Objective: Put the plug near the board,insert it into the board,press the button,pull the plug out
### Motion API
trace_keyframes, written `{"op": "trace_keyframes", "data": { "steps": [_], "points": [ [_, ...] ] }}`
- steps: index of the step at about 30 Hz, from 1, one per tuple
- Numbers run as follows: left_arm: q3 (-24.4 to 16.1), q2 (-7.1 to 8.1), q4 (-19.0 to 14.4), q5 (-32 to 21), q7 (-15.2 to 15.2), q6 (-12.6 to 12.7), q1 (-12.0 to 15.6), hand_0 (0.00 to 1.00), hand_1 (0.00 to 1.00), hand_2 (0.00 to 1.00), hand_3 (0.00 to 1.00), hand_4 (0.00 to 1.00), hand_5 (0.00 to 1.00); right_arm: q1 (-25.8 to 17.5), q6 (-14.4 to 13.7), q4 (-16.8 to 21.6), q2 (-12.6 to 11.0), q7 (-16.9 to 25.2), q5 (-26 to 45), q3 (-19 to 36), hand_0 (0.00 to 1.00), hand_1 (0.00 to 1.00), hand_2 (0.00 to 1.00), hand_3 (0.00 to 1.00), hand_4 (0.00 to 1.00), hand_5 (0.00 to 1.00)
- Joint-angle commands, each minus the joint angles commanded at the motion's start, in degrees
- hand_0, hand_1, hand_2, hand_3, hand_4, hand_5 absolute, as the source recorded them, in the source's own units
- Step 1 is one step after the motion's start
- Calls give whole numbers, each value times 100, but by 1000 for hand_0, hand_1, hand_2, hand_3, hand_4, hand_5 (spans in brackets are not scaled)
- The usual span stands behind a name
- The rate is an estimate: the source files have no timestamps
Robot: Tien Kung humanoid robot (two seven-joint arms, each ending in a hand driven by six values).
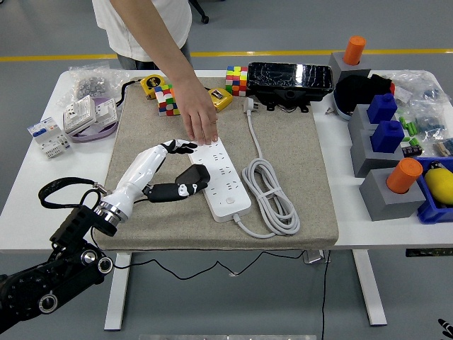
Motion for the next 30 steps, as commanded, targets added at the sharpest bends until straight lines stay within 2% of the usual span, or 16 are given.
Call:
{"op": "trace_keyframes", "data": {
  "steps": [4,11,20,30],
  "points": [
    [67,74,-64,165,165,-95,63,794,800,762,668,828,445,7,-4,11,-1,7,-1,-9,531,629,623,550,886,412],
    [165,72,41,200,369,-219,6,803,806,769,671,813,441,22,-13,16,-27,12,10,-21,531,629,622,549,885,411],
    [258,15,119,209,492,-283,-106,807,810,773,681,806,444,25,-10,17,-33,10,22,-59,530,630,622,548,885,410],
    [347,-147,184,198,595,-355,-252,803,803,763,682,803,449,7,-15,24,-26,19,27,-54,531,629,618,548,885,410]
  ]
}}
